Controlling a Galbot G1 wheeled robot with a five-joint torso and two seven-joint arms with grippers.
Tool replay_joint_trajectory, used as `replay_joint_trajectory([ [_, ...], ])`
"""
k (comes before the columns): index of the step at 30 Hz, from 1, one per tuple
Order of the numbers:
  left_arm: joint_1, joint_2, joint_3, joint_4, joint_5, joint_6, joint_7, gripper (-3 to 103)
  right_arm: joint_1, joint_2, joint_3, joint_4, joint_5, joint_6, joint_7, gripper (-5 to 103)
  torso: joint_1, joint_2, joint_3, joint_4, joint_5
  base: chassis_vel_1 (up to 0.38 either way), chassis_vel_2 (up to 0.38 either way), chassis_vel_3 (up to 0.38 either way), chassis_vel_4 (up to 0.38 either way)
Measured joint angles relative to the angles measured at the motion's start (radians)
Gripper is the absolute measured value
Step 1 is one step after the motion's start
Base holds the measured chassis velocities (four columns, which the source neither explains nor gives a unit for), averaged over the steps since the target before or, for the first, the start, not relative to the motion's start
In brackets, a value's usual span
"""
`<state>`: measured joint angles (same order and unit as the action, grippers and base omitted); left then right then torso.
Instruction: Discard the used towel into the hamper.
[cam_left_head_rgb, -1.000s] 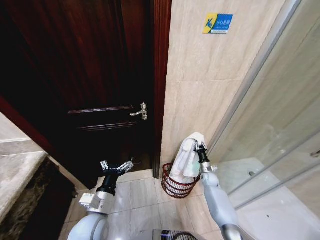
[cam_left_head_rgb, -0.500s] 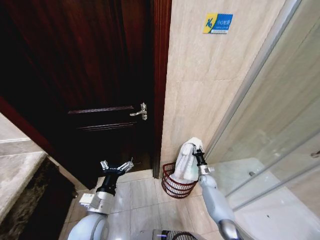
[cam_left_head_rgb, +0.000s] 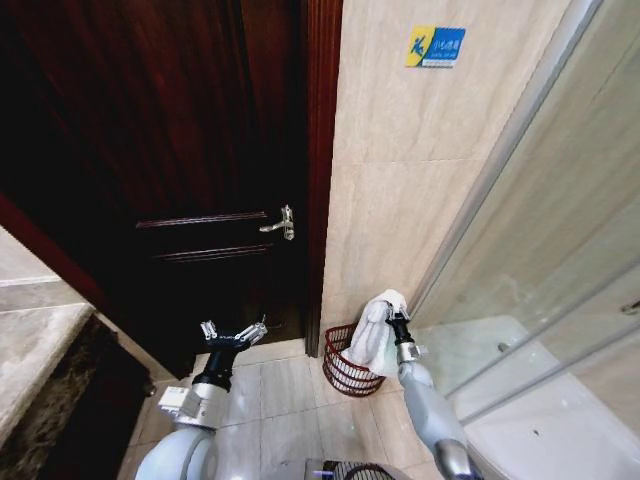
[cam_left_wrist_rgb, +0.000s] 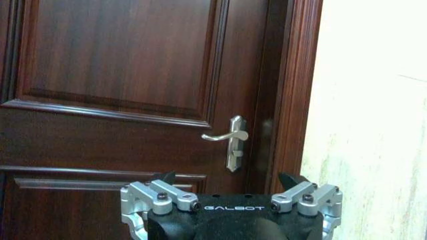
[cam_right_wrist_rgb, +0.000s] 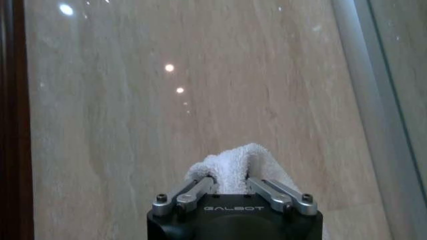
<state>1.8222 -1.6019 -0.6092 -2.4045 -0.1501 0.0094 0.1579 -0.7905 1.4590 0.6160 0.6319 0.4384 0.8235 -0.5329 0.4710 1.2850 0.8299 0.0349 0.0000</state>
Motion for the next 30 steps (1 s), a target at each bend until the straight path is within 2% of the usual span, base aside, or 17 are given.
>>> replay_joint_trajectory([
  [7,0.000,0.000,0.000,0.000,0.000,0.000,0.000,100,0.050,0.023,0.022,-0.088,-0.030,0.000,-0.036,9,0.000,0.000,0.000,0.0001,-0.0001,0.000,0.000,0.000,0.000],
  [14,0.000,0.000,0.000,0.000,0.000,0.000,0.000,100,0.141,0.074,0.112,-0.215,-0.132,-0.001,-0.079,9,0.000,0.000,0.000,0.0002,-0.0003,0.000,0.000,0.000,0.000],
  [17,0.000,0.000,0.000,0.000,0.000,0.000,0.000,100,0.150,0.083,0.119,-0.247,-0.142,-0.001,-0.086,9,0.000,0.000,0.000,0.0003,-0.0001,0.000,0.000,0.000,0.000],
  [20,0.000,0.000,0.000,0.000,0.000,0.000,0.000,100,0.150,0.085,0.122,-0.275,-0.155,-0.001,-0.103,9,0.000,0.000,0.000,0.0001,-0.0001,0.000,0.000,0.000,0.000],
  [30,0.000,0.000,0.000,0.000,0.000,0.000,0.000,100,0.109,0.061,0.142,-0.316,-0.292,-0.026,-0.141,9,0.000,0.000,0.000,0.0000,0.0000,0.000,0.000,0.000,0.000],
])
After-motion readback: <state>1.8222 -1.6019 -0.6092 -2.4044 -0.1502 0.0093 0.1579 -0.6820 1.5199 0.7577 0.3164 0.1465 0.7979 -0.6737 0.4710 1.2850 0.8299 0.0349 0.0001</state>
